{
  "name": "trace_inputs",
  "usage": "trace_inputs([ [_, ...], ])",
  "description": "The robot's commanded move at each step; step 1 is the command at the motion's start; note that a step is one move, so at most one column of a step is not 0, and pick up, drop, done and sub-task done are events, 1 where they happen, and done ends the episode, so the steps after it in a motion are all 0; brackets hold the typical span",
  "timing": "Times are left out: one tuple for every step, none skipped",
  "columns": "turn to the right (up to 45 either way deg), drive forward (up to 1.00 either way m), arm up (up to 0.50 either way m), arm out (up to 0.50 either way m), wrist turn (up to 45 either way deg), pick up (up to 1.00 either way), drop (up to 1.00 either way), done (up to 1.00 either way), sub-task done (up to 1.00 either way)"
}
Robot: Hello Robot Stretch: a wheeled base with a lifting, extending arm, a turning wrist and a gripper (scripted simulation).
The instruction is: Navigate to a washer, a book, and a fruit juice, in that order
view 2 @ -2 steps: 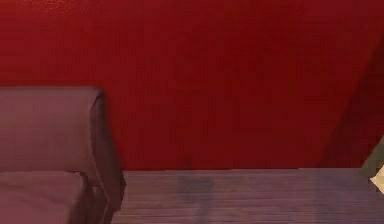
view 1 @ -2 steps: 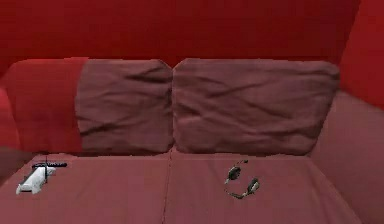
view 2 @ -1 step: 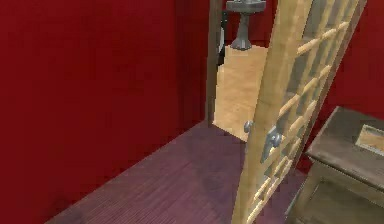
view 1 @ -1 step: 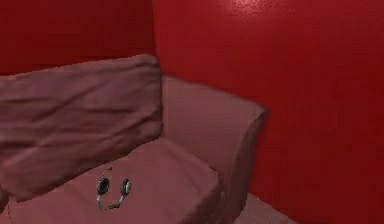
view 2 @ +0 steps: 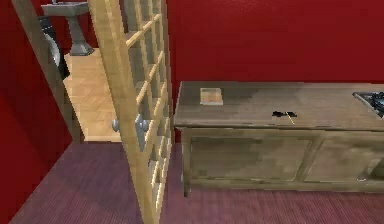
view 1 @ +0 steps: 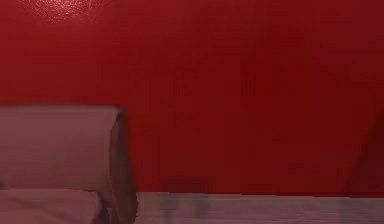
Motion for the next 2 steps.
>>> trace_inputs([
  [0.0,0.25,0.00,0.00,0.0,0.00,0.00,0.00,0.00],
  [45.0,0.00,0.00,0.00,0.0,0.00,0.00,0.00,0.00],
])
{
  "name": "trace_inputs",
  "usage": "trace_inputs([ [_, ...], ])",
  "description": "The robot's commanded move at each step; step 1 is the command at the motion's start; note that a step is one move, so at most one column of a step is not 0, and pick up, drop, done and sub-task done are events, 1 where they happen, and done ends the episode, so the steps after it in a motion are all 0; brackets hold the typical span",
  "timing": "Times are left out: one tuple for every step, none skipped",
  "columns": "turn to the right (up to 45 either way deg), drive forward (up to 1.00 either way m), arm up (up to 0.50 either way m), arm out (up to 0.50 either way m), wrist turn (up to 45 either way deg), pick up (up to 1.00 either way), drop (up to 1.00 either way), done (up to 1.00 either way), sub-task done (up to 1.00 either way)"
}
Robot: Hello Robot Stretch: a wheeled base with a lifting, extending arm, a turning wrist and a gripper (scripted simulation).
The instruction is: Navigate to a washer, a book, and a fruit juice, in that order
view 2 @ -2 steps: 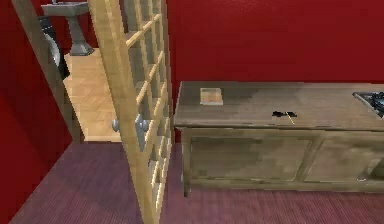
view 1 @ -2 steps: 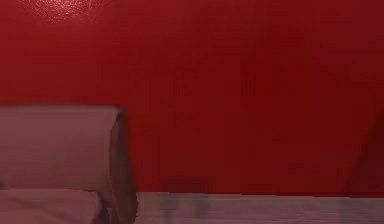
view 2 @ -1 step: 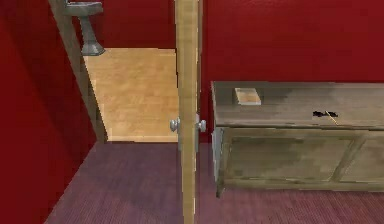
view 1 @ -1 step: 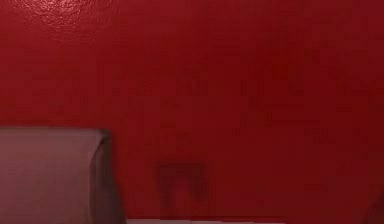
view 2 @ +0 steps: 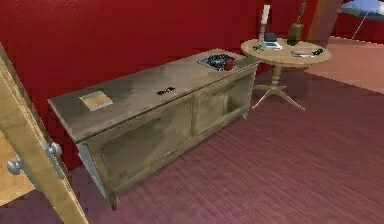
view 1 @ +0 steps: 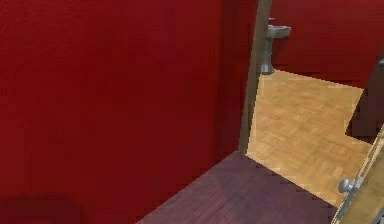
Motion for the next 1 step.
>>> trace_inputs([
  [6.0,0.00,0.00,0.00,0.0,0.00,0.00,0.00,0.00],
])
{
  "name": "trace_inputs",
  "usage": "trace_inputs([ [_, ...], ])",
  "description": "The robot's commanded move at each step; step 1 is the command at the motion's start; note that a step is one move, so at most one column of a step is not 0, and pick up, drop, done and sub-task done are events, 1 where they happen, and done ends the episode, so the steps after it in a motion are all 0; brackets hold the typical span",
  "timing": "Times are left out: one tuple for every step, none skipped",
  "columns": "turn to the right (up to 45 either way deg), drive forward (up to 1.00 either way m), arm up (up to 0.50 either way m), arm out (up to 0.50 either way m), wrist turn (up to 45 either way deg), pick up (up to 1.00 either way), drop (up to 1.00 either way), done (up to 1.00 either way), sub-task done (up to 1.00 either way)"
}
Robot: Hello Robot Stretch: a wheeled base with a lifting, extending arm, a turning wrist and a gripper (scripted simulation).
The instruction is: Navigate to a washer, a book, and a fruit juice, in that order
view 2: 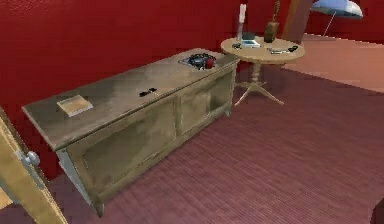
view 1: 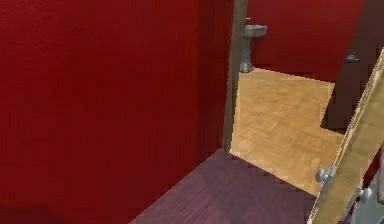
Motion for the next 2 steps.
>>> trace_inputs([
  [0.0,0.45,0.00,0.00,0.0,0.00,0.00,0.00,0.00],
  [-21.0,0.00,0.00,0.00,0.0,0.00,0.00,0.00,0.00],
])
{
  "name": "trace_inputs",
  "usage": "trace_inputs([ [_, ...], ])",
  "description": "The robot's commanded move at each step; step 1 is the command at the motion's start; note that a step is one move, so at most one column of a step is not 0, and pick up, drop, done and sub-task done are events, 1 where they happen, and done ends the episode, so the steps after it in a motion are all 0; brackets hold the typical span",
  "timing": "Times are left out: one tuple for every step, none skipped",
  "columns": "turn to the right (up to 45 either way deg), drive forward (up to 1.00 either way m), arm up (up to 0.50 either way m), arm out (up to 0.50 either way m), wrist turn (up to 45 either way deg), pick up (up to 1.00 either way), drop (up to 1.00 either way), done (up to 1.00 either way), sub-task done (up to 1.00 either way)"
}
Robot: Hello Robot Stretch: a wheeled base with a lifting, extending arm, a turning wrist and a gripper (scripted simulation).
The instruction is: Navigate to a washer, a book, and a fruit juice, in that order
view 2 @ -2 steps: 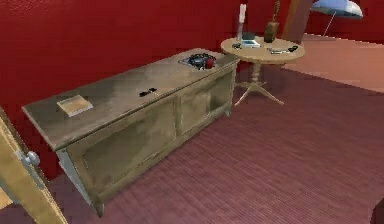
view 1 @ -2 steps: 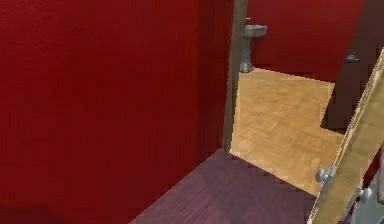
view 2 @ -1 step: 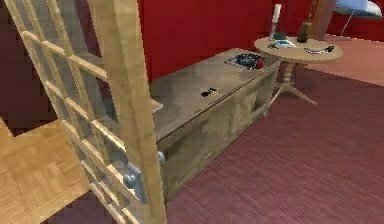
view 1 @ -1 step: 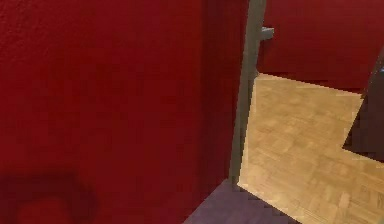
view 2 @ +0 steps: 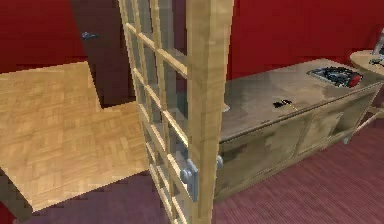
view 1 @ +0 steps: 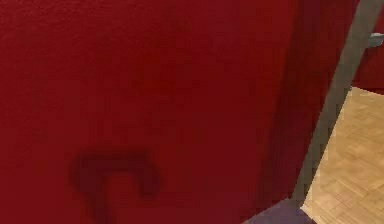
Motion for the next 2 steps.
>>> trace_inputs([
  [0.0,0.30,0.00,0.00,0.0,0.00,0.00,0.00,0.00],
  [45.0,0.00,0.00,0.00,0.0,0.00,0.00,0.00,0.00],
])
